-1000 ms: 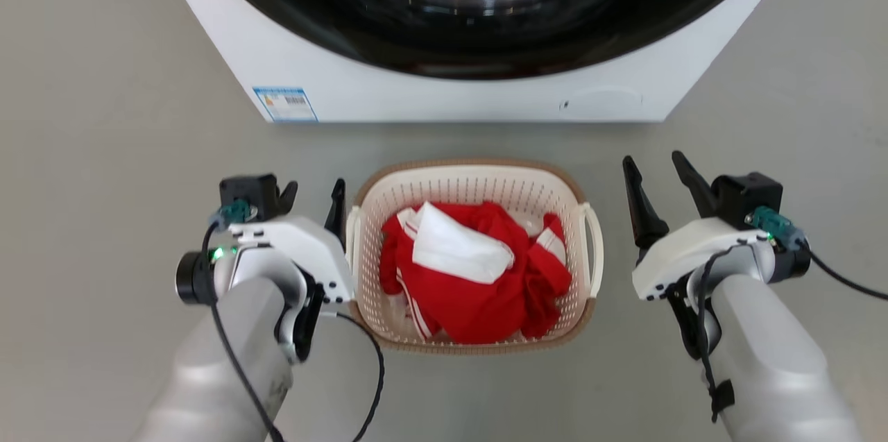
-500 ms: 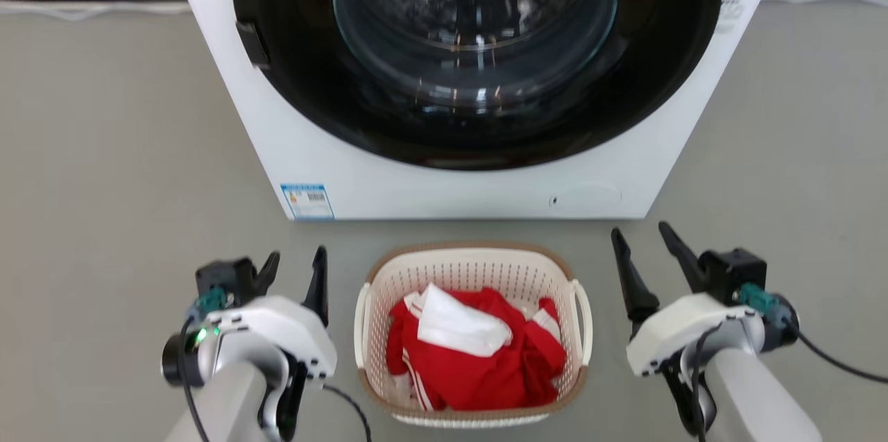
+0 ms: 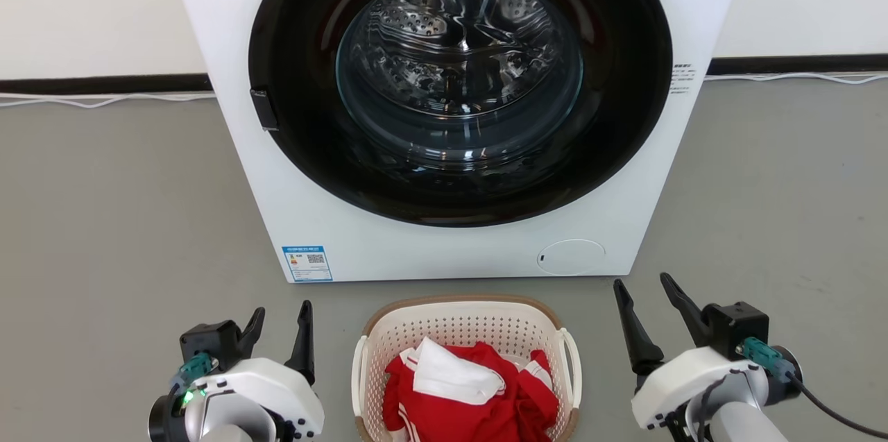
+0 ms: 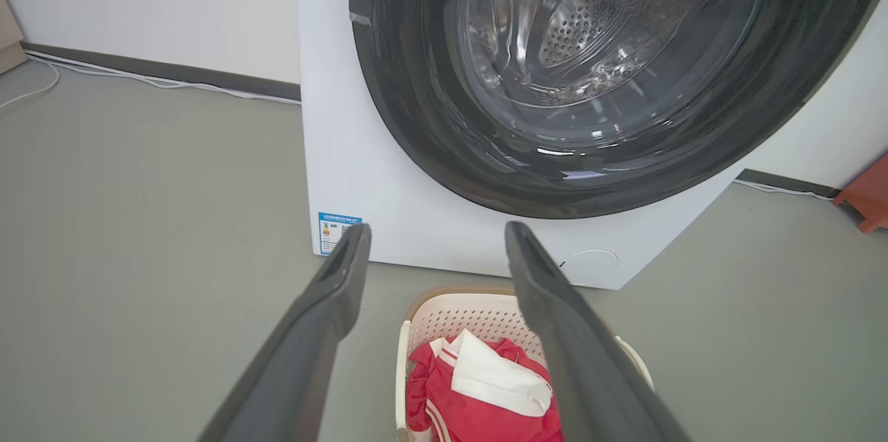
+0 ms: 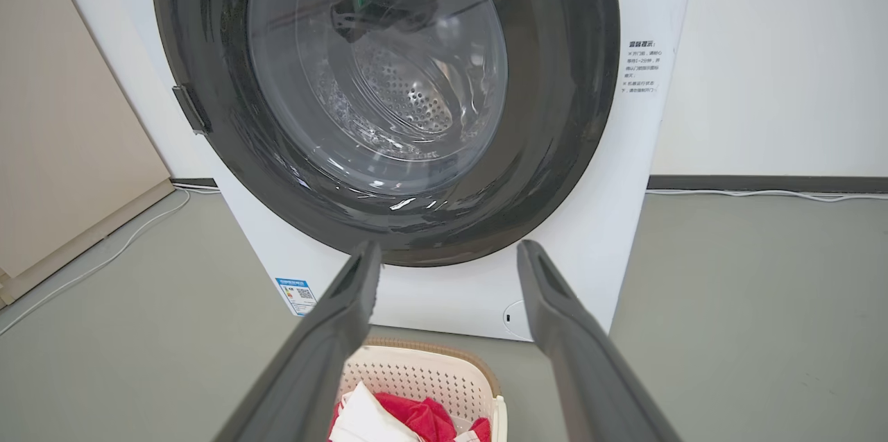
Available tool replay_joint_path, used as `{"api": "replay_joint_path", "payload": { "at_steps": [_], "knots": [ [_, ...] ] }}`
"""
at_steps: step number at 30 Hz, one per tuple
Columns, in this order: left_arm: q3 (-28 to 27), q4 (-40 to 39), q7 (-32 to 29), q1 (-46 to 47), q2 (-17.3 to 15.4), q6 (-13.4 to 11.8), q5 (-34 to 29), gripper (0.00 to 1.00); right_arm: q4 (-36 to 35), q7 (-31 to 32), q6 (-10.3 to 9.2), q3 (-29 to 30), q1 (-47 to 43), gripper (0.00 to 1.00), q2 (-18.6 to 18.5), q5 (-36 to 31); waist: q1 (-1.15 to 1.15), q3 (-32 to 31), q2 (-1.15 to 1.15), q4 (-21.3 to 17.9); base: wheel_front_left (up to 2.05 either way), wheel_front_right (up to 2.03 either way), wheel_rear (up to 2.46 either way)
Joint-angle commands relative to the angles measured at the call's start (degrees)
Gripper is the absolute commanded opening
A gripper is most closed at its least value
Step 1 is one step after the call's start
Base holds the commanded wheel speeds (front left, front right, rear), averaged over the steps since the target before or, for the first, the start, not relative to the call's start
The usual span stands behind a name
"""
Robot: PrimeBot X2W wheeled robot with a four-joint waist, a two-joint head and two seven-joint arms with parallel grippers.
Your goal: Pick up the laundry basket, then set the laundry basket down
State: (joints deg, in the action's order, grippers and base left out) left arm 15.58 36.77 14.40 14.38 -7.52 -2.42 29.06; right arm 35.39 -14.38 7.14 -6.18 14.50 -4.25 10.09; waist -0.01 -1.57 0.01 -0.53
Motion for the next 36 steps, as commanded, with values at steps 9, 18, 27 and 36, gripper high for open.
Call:
{"api": "replay_joint_path", "payload": {
  "at_steps": [9, 18, 27, 36],
  "knots": [
    [-5.99, -5.15, 0.6, -3.22, 0.52, 0.92, -2.86, 1.0, -3.52, -0.62, 0.35, -0.23, -2.34, 1.0, -0.26, -0.02, 0.01, -1.46, -0.01, -0.98, 0.0, 0.0, 0.0],
    [-7.87, -6.33, 0.6, -4.73, 1.1, 1.19, -4.63, 1.0, -4.2, -0.62, 0.35, 0.61, -3.14, 1.0, -0.11, -0.2, 0.01, -1.54, -0.01, -1.03, 0.0, 0.0, 0.0],
    [-6.41, -4.0, -0.13, -6.22, 2.3, 0.97, -5.32, 0.0, -1.98, 0.14, -0.05, 2.1, -4.45, 0.0, 0.22, 0.03, 0.01, -1.35, -0.01, -1.01, 0.0, 0.0, 0.0],
    [-7.19, -2.74, -1.56, -8.52, 2.84, 1.44, -1.66, 0.0, -0.78, 1.61, -0.03, 2.88, -6.92, 0.0, 0.69, 4.4, 0.13, -1.31, -0.01, -0.93, 0.0, 0.0, 0.0]
  ]
}}
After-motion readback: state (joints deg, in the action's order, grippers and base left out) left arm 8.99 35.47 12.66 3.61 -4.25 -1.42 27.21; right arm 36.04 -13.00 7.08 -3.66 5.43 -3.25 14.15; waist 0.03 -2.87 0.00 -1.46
